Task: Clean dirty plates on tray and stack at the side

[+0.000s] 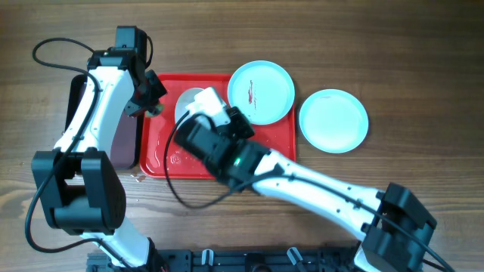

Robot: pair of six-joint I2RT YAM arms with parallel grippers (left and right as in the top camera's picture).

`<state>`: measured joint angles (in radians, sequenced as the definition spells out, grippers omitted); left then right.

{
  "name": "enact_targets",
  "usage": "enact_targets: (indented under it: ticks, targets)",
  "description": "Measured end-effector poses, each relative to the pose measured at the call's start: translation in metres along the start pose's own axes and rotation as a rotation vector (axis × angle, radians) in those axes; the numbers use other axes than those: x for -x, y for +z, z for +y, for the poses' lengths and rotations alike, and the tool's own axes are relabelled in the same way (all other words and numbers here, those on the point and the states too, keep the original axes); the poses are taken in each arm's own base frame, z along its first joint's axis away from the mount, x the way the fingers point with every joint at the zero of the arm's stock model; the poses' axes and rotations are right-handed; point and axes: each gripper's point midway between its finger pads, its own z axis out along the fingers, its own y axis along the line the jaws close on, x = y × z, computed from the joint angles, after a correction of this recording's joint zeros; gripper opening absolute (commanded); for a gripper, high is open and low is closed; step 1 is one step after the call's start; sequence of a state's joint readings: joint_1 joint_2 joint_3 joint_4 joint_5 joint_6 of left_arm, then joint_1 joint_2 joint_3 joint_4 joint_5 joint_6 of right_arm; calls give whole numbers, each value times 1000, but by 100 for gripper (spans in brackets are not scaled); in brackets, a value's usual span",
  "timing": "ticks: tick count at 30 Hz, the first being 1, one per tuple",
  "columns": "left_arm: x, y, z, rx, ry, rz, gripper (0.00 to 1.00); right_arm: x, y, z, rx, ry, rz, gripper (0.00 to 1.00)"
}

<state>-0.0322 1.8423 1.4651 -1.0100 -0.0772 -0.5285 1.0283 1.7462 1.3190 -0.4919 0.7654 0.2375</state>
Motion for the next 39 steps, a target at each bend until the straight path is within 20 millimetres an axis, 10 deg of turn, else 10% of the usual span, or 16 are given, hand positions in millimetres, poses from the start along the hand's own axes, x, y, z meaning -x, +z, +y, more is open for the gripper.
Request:
enact_targets:
  ticks: [8,15,24,39]
  targets:
    - [0,0,0,1,0,2,4,-37,50,31,280,296,231,5]
    - [-1,0,1,2,0,3,4,-80,70,74,426,319,400,33]
    - [-2,0,-2,-14,0,13,4,-45,91,75,567,270,245,48]
    - [-3,0,-3,-18,0,16,4,-73,120,94,606,110,246,42]
